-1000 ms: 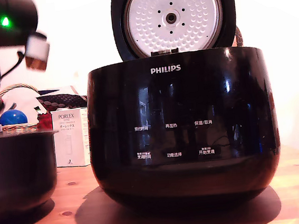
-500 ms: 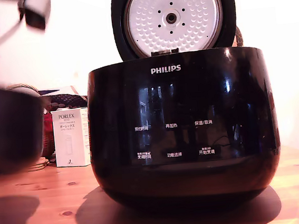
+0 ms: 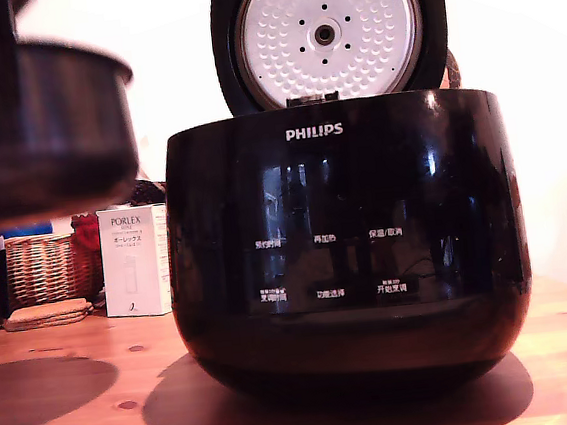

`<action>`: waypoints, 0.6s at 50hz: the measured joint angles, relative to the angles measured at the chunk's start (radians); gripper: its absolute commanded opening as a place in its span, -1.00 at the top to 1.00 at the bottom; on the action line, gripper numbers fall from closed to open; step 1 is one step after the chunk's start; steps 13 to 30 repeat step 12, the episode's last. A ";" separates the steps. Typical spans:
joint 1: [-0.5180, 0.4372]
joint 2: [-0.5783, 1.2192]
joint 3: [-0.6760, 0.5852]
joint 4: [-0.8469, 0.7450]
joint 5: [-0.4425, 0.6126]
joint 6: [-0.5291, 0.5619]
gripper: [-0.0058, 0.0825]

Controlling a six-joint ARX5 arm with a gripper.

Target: Pick up the metallic pot next to the rice cooker

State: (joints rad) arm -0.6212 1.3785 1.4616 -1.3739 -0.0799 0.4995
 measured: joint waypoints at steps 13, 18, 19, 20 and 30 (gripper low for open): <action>0.000 -0.007 0.000 -0.010 -0.014 -0.001 0.92; 0.000 -0.007 0.000 -0.010 -0.014 -0.001 0.92; 0.000 -0.007 0.000 -0.010 -0.014 -0.001 0.92; 0.000 -0.007 0.000 -0.010 -0.014 -0.001 0.92; 0.000 -0.007 0.000 -0.010 -0.014 -0.001 0.92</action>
